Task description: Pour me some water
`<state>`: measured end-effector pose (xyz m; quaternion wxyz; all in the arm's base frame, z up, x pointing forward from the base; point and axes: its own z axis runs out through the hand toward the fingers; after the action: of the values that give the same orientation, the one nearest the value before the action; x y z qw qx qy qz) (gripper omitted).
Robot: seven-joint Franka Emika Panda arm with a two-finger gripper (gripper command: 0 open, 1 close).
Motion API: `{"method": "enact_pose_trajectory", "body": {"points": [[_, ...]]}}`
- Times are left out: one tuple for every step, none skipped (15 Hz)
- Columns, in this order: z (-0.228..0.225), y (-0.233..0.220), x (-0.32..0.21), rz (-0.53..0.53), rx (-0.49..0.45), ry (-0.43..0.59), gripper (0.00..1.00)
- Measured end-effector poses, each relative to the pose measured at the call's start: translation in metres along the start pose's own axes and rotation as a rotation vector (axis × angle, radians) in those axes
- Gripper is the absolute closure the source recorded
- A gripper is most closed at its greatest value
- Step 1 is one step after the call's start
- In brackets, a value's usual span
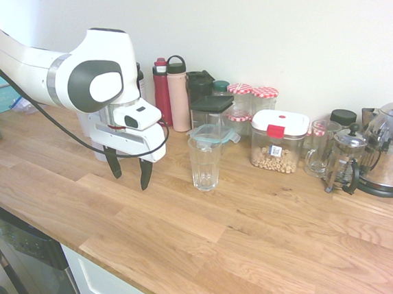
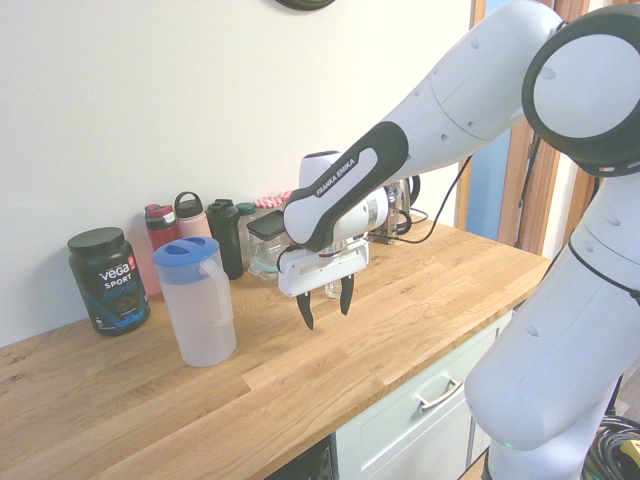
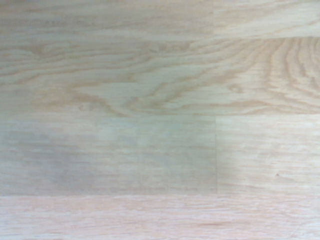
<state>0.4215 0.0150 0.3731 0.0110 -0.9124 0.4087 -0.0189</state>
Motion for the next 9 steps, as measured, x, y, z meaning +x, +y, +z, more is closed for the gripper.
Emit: {"method": "enact_pose_trajectory", "body": {"points": [[0.001,0.0,0.0,-0.001,-0.001,-0.001,0.0],[0.0,-0.001,-0.001,-0.007,0.001,0.001,0.0],[-0.005,-0.005,-0.002,-0.017,0.007,0.006,0.0],[-0.015,-0.012,-0.006,-0.032,0.016,0.015,0.0],[-0.03,-0.019,-0.011,-0.05,0.029,0.026,0.0],[-0.048,-0.025,-0.018,-0.067,0.048,0.039,0.0],[-0.069,-0.03,-0.028,-0.084,0.072,0.054,0.0],[-0.09,-0.031,-0.041,-0.104,0.095,0.068,0.0],[-0.109,-0.032,-0.056,-0.126,0.119,0.083,0.0]]}}
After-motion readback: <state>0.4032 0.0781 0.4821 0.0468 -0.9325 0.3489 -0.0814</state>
